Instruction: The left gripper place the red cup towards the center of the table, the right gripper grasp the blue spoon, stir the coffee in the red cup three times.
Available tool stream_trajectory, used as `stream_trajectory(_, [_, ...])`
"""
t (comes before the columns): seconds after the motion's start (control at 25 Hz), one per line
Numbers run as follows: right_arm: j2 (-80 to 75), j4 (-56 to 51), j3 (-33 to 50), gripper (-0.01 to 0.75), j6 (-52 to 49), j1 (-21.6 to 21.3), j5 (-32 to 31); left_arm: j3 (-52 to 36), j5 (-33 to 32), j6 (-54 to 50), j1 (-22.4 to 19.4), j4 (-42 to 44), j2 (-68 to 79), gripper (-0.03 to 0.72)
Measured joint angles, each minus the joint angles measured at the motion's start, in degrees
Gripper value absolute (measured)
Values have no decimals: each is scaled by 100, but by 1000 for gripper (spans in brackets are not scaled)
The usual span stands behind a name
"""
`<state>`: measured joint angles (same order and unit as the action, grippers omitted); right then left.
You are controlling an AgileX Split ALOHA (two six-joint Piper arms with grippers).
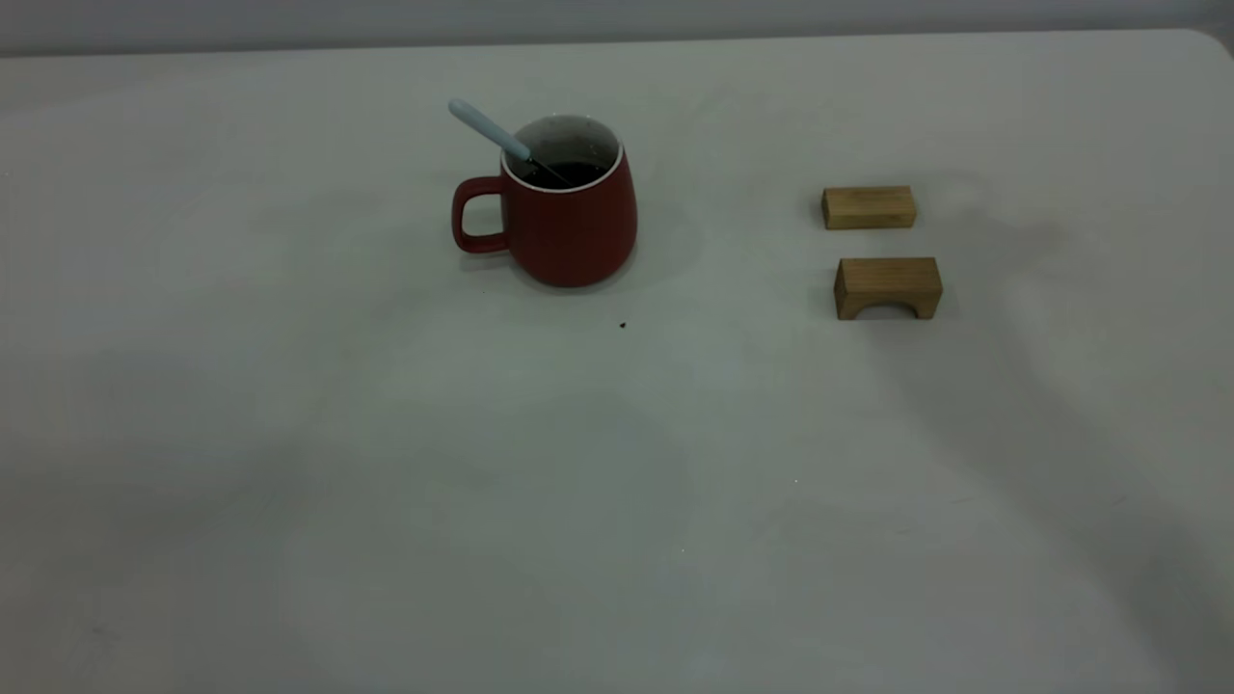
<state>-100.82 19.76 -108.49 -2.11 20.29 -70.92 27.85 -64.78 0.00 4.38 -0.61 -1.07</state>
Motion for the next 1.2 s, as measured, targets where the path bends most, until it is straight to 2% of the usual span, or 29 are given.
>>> stream_trajectory(0.16, [1142,-100,0,243,-223,-39,0,0,0,0,0,0,0,554])
stream_trajectory(0.4, [3185,-551,0,235,-249,-69,0,0,0,0,0,0,0,554])
stream_trajectory(0.48, [3714,-534,47,235,-249,-213,0,0,0,0,0,0,0,554])
stream_trajectory(0.6, [4477,-488,559,235,-249,-747,0,0,0,0,0,0,0,554])
stream_trajectory(0.72, [5293,-468,1522,236,-254,-1309,0,0,0,0,0,0,0,554])
stream_trajectory(0.8, [5983,-467,2321,236,-305,-1497,0,0,0,0,0,0,0,554])
stream_trajectory(1.0, [7775,-789,4524,238,-623,-1566,8,0,0,0,0,0,0,554])
stream_trajectory(1.2, [9105,-1089,6575,238,-663,-1585,557,0,0,0,0,0,0,554])
